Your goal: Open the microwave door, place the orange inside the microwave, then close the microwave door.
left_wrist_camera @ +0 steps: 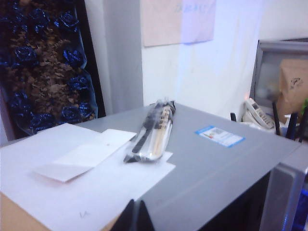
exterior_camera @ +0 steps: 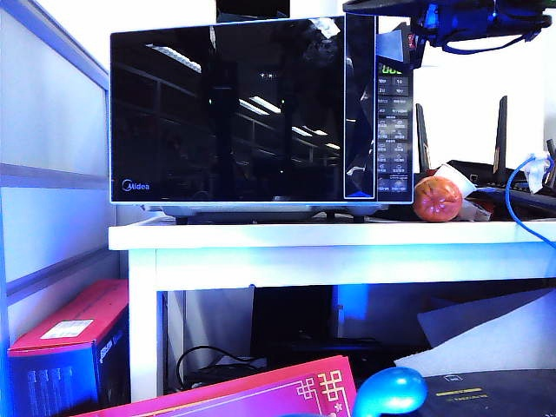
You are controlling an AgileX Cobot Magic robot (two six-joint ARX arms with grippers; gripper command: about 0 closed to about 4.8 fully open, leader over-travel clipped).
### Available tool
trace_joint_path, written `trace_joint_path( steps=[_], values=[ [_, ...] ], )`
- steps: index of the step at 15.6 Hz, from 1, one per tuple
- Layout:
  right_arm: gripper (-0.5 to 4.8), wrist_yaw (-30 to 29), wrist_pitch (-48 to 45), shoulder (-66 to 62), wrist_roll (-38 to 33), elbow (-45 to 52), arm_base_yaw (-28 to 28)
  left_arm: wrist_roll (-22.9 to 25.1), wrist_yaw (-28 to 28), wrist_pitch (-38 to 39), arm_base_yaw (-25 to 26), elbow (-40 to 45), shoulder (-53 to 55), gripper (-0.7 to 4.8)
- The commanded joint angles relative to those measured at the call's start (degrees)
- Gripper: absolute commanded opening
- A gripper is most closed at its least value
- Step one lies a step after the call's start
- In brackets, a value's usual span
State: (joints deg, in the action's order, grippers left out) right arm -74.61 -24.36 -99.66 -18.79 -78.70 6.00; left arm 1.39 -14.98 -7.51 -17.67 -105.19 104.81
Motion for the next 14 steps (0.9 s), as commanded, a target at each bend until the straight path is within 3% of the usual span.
trace_joint_path(
  steps=[1,14],
  values=[
    [3.32,-3.91,-3.69,3.39,-0.79,-0.9,0.81,-1.42,-0.26,-2.47,-0.04,-0.37,-0.26,-0.05],
    [3.23,-3.93,7.67,10.67,-0.9,-0.87,0.83,-2.32,-0.5,-2.36,-0.04,-0.37,-0.24,-0.05]
  ],
)
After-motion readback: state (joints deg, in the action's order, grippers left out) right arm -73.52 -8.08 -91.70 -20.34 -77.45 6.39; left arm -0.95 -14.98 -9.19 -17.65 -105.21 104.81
